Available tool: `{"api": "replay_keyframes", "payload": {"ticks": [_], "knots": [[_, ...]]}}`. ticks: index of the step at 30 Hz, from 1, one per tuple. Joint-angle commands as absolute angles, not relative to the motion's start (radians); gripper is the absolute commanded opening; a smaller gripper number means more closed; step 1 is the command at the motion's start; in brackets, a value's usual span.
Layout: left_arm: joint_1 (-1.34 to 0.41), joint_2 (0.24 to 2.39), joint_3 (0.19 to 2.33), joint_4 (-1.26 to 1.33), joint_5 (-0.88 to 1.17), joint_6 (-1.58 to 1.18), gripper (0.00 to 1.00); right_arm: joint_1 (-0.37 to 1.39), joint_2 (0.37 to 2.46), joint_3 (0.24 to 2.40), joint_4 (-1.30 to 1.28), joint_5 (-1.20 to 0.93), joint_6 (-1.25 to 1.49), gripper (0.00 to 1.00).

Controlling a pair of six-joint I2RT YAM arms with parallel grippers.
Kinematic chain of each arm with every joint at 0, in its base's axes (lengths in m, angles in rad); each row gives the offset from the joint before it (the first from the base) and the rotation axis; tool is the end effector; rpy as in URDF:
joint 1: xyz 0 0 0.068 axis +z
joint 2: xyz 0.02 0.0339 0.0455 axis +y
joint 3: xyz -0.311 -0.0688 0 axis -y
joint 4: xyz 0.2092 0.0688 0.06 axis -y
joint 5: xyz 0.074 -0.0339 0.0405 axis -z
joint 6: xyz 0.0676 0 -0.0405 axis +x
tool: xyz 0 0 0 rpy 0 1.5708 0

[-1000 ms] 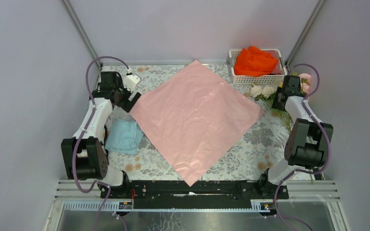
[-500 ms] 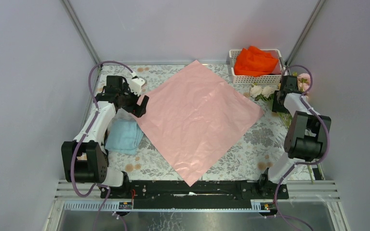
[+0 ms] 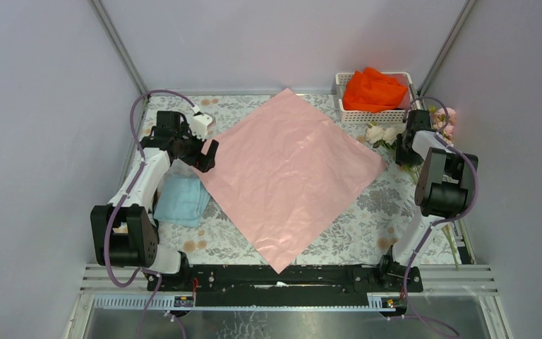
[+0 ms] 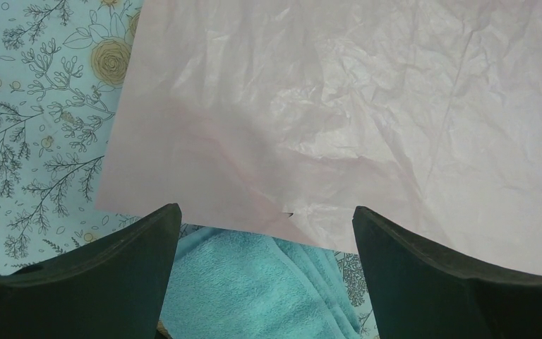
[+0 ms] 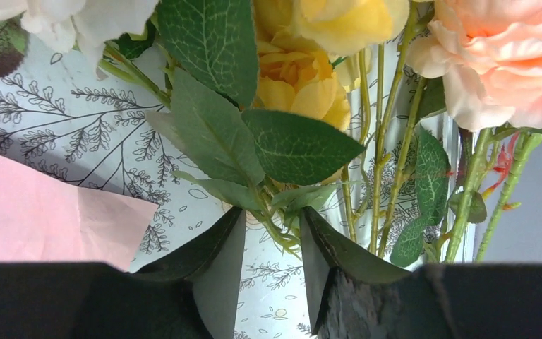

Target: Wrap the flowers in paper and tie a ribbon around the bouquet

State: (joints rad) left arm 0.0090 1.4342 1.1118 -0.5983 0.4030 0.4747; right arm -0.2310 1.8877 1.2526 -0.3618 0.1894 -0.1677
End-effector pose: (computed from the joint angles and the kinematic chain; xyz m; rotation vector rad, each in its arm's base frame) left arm 0.2777 -0.0240 0.3038 0.7163 2.3028 -0.2830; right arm 0.3837 -0.1033 0.2153 0.1544 2.5851 -0.3923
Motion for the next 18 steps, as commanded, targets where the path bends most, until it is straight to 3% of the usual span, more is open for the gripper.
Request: {"api": "replay_keyframes", "payload": {"ticks": [1, 6, 13, 18], "knots": [[0.008, 1.439, 1.120, -0.580, 0.414, 0.446, 0.99, -0.229, 1.908, 1.296, -0.346, 0.191, -0.192, 0.40], [0.008, 1.432, 1.124, -0.579, 0.416, 0.434, 0.99, -0.228, 1.913, 1.287, -0.325, 0.199, -0.199, 0.32], [0.008, 1.422, 1.123, -0.579, 0.414, 0.433, 0.99, -0.227, 1.897, 1.313, -0.346, 0.163, -0.191, 0.01], [0.008, 1.417, 1.127, -0.579, 0.410, 0.431, 0.99, -0.227, 1.779, 1.309, -0.331, 0.178, -0.146, 0.00]]}}
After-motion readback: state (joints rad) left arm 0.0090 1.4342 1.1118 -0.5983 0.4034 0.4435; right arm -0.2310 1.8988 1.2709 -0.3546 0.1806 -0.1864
